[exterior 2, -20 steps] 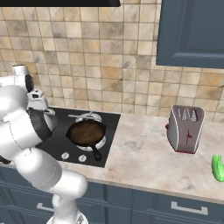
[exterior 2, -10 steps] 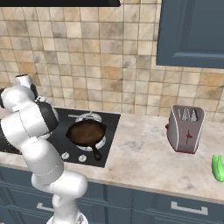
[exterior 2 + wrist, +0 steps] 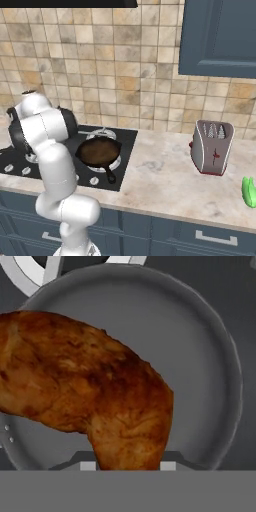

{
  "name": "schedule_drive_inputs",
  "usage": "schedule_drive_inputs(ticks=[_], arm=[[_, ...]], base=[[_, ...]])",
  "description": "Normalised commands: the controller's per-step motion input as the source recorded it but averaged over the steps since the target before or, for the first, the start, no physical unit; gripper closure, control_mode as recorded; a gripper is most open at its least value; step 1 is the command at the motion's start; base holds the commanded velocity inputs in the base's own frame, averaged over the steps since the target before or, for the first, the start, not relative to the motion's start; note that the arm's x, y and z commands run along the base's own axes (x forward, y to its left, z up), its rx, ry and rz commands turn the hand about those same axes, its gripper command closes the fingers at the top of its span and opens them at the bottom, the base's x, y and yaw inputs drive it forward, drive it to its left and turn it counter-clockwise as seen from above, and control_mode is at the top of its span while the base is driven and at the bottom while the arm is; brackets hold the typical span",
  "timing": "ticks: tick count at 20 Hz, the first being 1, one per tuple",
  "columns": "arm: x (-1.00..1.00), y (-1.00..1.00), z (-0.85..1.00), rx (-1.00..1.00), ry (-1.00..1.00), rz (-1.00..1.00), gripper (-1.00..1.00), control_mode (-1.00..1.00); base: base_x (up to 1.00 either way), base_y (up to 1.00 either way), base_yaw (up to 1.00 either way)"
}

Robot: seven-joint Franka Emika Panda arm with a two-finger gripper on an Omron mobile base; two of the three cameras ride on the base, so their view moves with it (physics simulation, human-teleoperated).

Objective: Place both pans onto different burners. Then place the corn and the chicken drumstick on different pans.

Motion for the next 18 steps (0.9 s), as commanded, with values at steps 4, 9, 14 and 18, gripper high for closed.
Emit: schedule_drive_inputs(ticks=[4,9,14,18], arm=[[0.44,0.14,-0.34,0.00,0.00,0.00,1.00,-1.00],[0.25,0.10,-0.25,0.00,0.00,0.00,1.00,-1.00],[0.01,0.00,-0.07,0.00,0.00,0.00,1.00,-1.00],[0.00,-0.08,-0.04,0.03,0.00,0.00,1.00,-1.00]], base=[[0.00,0.00,0.00],[0.00,0.00,0.00],[0.00,0.00,0.00],[0.00,0.00,0.00]])
